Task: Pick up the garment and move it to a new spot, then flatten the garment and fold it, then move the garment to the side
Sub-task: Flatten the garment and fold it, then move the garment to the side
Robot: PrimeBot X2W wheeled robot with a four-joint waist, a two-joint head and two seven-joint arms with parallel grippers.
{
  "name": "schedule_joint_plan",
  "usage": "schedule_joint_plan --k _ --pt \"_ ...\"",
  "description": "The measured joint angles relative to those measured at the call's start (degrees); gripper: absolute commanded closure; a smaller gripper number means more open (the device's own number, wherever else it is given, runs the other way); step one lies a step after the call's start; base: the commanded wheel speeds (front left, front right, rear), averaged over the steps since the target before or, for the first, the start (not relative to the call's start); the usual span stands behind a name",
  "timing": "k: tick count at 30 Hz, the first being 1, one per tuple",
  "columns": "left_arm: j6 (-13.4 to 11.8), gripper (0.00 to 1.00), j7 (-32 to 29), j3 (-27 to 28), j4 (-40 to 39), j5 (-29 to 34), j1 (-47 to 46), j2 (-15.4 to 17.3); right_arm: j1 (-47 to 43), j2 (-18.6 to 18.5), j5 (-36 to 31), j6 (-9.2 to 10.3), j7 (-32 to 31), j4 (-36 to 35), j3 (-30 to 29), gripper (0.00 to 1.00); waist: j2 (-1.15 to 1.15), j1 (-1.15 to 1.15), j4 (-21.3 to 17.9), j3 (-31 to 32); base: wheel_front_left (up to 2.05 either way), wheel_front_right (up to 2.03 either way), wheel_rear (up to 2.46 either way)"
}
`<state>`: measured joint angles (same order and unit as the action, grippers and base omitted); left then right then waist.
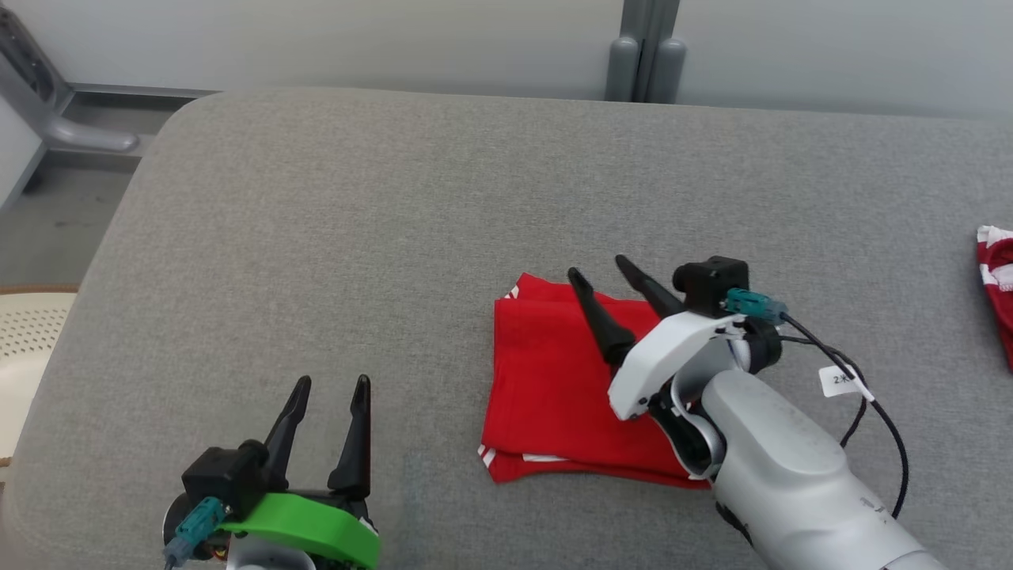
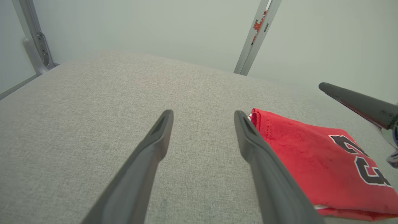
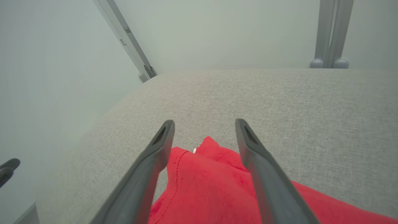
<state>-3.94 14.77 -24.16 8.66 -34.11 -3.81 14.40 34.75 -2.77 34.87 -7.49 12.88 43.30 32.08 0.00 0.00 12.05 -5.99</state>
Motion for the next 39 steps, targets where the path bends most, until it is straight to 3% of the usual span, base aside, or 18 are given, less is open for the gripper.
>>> schedule_joint_plan --k 7,17,25,39 --pt "0.4 0.0 0.1 -0.1 0.8 2.4 -2.9 -0.6 -4.1 -0.4 -12.9 0.0 2.0 -2.4 -14.5 0.0 0.0 0.0 -3.3 0.5 0.0 0.0 0.0" --pt "0.0 0.0 0.3 5.2 2.9 4.5 -1.9 -3.0 -20.0 -0.2 -27.3 0.0 2.1 -20.5 -31.0 0.0 0.0 0.0 -8.0 3.4 0.0 0.0 0.0" --pt "1.3 0.0 0.3 11.2 2.8 6.7 3.2 -4.3 -28.6 -0.1 -26.3 0.0 2.1 -26.9 -31.4 0.0 0.0 0.0 -10.9 5.9 0.0 0.0 0.0" --pt "4.4 0.0 0.3 15.2 3.6 10.5 5.4 -7.0 -30.7 -0.1 -25.2 0.0 2.1 -28.4 -30.0 0.0 0.0 0.0 -12.0 6.4 0.0 0.0 0.0"
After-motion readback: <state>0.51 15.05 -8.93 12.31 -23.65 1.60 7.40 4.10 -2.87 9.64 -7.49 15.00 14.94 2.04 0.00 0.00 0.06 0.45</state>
